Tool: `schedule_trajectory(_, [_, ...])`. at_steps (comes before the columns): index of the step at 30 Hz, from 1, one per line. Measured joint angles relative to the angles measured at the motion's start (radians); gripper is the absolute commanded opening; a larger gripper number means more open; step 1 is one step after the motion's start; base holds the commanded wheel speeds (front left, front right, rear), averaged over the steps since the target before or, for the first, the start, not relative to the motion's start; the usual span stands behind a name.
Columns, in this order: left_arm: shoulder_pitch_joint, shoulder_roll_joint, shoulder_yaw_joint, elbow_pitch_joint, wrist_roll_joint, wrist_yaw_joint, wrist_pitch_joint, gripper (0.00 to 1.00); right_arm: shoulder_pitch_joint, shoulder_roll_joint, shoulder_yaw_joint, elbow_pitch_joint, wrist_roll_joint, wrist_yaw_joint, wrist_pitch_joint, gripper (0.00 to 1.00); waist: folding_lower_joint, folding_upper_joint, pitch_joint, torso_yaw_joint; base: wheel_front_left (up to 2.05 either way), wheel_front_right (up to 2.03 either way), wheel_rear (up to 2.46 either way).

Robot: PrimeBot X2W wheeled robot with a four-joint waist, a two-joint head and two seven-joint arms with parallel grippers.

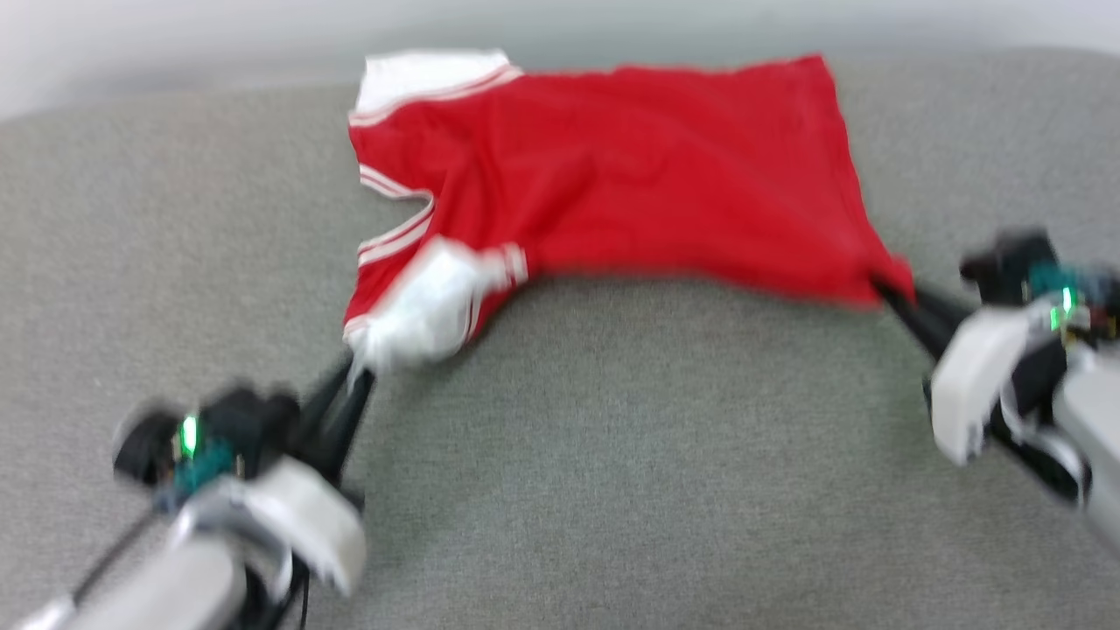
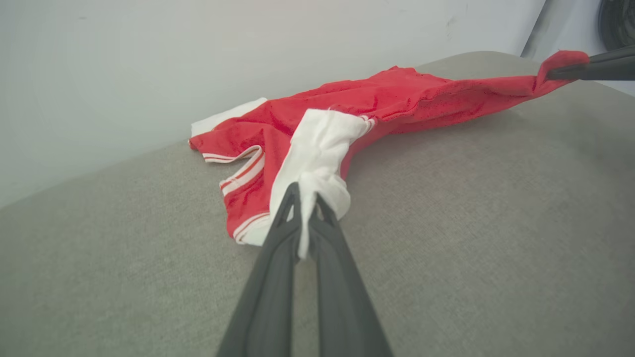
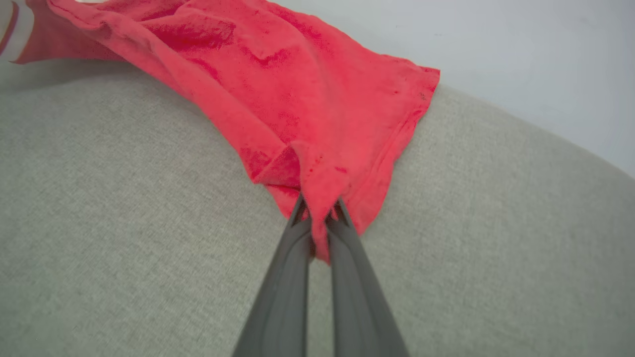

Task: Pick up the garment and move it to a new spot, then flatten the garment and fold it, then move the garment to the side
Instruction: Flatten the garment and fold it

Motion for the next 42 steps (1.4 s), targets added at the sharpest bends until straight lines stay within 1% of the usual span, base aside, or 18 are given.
schedule_trajectory(2, [0.087,0.014,-0.01,-0.037,-0.024,0.028,0.002,0.0,0.072,-0.023,0.001,-0.026,0.021,0.0,-0.001,0.0,0.0,0.0,-0.028,-0.001,0.0,0.0,0.0])
schedule_trajectory(4, [0.159,0.016,-0.028,-0.063,-0.042,0.048,0.002,0.0,0.138,-0.046,-0.005,-0.053,0.036,0.0,-0.001,0.0,-0.0001,0.0,-0.052,-0.001,0.0,0.0,0.0])
schedule_trajectory(9, [0.302,0.02,-0.045,-0.074,-0.087,0.094,-0.014,0.0,0.293,-0.095,-0.04,-0.114,0.053,0.0,-0.001,0.0,-0.0001,0.0,-0.098,-0.003,0.0,0.0,0.0])
schedule_trajectory(12, [0.382,0.017,-0.047,-0.087,-0.132,0.111,-0.023,0.0,0.377,-0.12,-0.074,-0.146,0.057,0.0,0.006,0.0,0.0,0.0,-0.12,-0.006,0.0,0.0,0.0])
schedule_trajectory(15, [0.444,0.025,-0.048,-0.086,-0.158,0.121,-0.03,0.0,0.461,-0.139,-0.111,-0.176,0.057,0.0,0.016,0.0,0.0,0.0,-0.137,-0.007,0.0,0.0,0.0])
schedule_trajectory(22, [0.507,0.024,-0.068,-0.086,-0.193,0.116,-0.025,0.0,0.577,-0.155,-0.175,-0.264,0.034,0.0,0.087,0.0,0.0,0.0,-0.147,-0.008,0.0,0.0,0.0])
schedule_trajectory(26, [0.49,0.025,-0.063,-0.072,-0.184,0.107,-0.029,0.0,0.594,-0.139,-0.229,-0.296,0.018,0.0,0.122,0.0,0.0001,0.0,-0.14,-0.007,0.0,0.0,0.0])
schedule_trajectory(30, [0.404,0.028,-0.028,-0.06,-0.14,0.099,-0.039,0.0,0.586,-0.113,-0.297,-0.323,-0.001,0.0,0.15,0.0,0.0002,0.0,-0.119,-0.006,0.0,0.0,0.0])
schedule_trajectory(33, [0.326,0.031,-0.02,-0.049,-0.108,0.075,-0.035,0.0,0.56,-0.095,-0.34,-0.345,-0.017,0.0,0.168,0.0,0.0002,0.0,-0.096,-0.008,0.0,0.0,0.0])
schedule_trajectory(38, [0.165,0.043,0.002,-0.021,-0.06,0.032,0.003,0.0,0.511,-0.081,-0.409,-0.379,-0.04,0.0,0.201,0.0,0.0003,0.0,-0.049,-0.016,0.0,0.0,0.0])
schedule_trajectory(42, [0.042,0.041,0.018,0.023,-0.042,-0.007,0.034,0.0,0.464,-0.07,-0.44,-0.403,-0.055,0.0,0.231,0.0,0.0004,0.0,0.001,-0.029,0.0,0.0,0.0])
